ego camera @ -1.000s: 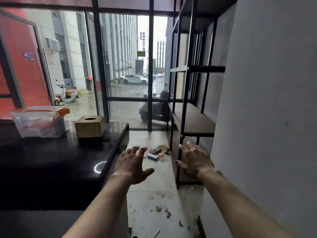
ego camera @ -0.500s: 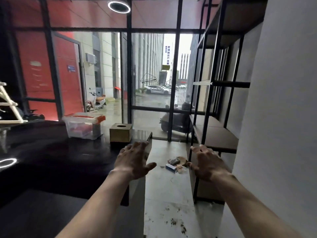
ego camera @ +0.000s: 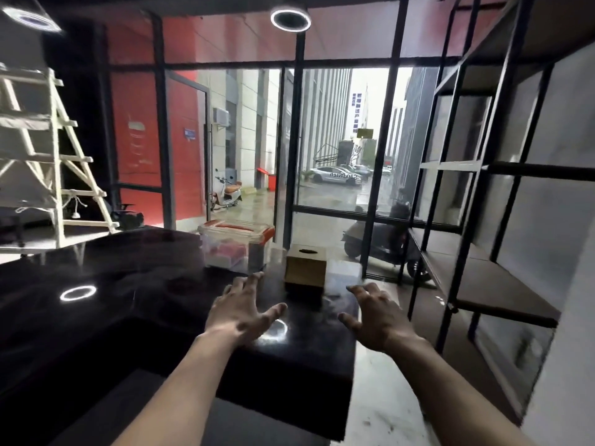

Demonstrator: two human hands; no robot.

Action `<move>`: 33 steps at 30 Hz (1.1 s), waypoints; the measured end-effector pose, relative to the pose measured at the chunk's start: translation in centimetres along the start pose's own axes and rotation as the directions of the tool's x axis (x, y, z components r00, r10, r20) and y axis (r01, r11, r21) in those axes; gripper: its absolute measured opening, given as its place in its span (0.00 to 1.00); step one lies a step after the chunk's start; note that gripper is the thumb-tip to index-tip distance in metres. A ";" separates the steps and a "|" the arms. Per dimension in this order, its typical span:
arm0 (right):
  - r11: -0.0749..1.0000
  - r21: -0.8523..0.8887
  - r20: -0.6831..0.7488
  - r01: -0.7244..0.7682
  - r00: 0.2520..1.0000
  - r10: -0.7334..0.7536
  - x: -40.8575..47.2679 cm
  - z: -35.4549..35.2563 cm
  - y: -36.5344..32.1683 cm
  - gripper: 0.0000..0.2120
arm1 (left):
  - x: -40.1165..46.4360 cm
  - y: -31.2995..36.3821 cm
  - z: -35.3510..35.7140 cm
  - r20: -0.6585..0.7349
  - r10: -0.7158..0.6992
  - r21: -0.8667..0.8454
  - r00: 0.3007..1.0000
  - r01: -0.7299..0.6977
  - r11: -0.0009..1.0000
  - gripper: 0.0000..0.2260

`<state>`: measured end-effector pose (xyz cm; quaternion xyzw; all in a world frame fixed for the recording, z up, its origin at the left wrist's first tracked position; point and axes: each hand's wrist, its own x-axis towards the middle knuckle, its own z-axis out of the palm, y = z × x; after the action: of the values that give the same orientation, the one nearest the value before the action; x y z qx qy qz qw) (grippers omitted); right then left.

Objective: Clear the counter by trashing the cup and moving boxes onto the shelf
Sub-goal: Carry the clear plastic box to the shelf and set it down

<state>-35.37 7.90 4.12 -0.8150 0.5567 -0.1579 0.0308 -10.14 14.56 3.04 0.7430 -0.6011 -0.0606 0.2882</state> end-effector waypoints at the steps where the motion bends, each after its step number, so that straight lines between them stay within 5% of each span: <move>1: 0.999 0.044 0.003 -0.012 1.000 0.012 1.2 0.5 -0.9 0.33 | 1.2 -1.0 -0.1 0.005 -0.019 -0.042 1.000 0.019 0.999 0.41; 10: 0.871 0.437 0.035 -0.223 0.972 0.231 10.1 3.5 -1.5 0.31 | 11.8 -2.8 3.0 0.138 -0.091 -0.591 0.986 0.155 0.792 0.38; 18: 0.741 0.606 0.093 -0.289 0.951 0.294 19.3 5.6 2.1 0.30 | 20.8 -1.4 7.1 0.197 -0.152 -0.715 0.969 0.248 0.654 0.36; 21: 0.731 0.632 0.042 -0.256 0.954 0.298 22.5 5.8 1.9 0.29 | 22.8 -2.0 7.3 0.034 -0.269 -0.658 0.962 0.225 0.718 0.31; 27: 0.742 0.652 -0.106 -0.158 0.949 0.295 27.5 6.0 -2.1 0.25 | 24.5 -7.2 3.7 -0.354 -0.465 -0.507 0.811 0.252 0.824 0.25; 33: 0.789 0.601 -0.169 -0.124 0.946 0.277 30.3 7.3 -8.1 0.21 | 27.6 -13.9 -0.9 -0.464 -0.494 -0.533 0.735 0.214 0.819 0.21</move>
<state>-15.92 -17.76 5.77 -0.6753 0.5646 -0.4174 0.2258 9.68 -9.14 3.90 0.7413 -0.2950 -0.0207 0.6025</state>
